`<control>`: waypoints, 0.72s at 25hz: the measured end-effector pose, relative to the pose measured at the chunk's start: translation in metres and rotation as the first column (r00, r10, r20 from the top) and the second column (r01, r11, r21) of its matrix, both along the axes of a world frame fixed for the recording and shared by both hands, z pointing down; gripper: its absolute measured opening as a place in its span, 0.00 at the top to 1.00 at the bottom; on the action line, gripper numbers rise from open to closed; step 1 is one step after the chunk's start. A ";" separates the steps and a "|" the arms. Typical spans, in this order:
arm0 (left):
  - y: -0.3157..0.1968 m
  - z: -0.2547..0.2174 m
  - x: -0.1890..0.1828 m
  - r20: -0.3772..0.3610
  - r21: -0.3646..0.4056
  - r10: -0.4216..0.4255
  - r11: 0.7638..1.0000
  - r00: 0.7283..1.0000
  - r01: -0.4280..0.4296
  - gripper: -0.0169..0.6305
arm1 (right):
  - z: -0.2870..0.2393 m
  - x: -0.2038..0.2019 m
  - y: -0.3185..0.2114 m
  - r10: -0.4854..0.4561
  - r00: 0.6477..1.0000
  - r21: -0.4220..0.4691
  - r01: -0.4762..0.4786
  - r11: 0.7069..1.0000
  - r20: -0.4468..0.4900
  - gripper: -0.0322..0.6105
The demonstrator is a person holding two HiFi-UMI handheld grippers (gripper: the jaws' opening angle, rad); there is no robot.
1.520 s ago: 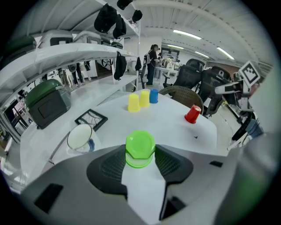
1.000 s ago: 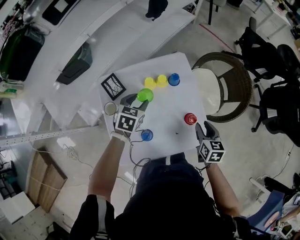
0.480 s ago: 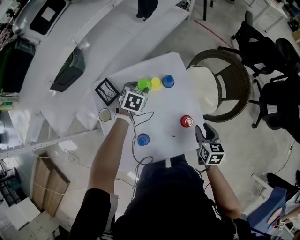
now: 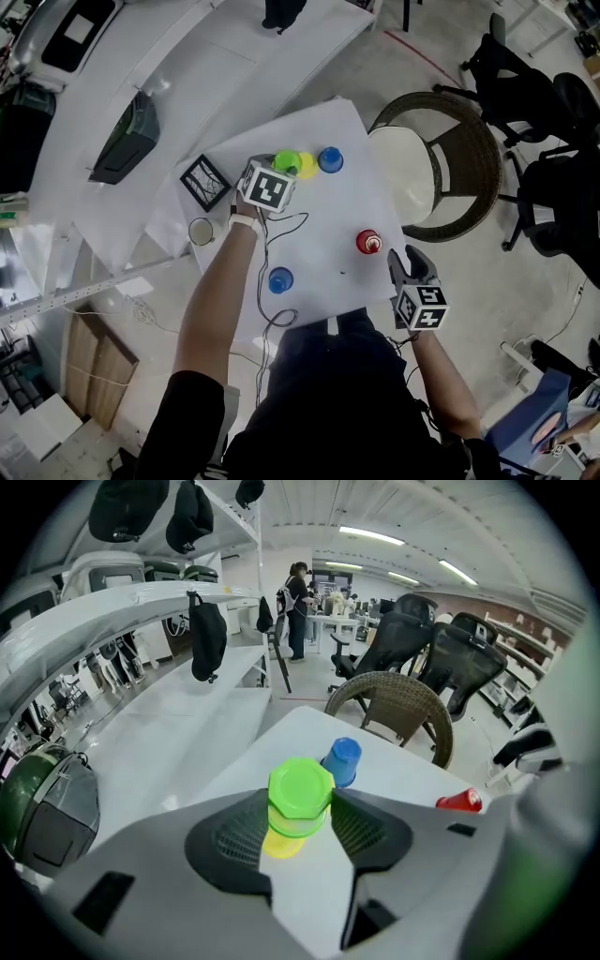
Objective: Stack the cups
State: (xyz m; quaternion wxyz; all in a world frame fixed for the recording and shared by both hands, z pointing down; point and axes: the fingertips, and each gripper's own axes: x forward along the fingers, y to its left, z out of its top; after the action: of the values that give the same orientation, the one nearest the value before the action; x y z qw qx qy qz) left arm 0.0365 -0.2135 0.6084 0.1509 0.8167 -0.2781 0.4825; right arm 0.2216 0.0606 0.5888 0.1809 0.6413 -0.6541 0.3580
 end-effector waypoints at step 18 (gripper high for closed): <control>0.024 -0.035 -0.025 -0.099 0.045 -0.074 0.996 0.992 0.079 0.60 | -0.006 -0.004 -0.013 -0.039 0.999 0.029 0.039 0.999 0.006 0.69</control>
State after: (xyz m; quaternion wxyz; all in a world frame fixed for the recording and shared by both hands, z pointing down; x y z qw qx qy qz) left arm 0.0116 -0.1896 0.5738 0.1627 0.8314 -0.3133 0.4291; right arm 0.2172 0.0475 0.5833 0.1765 0.6299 -0.6721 0.3470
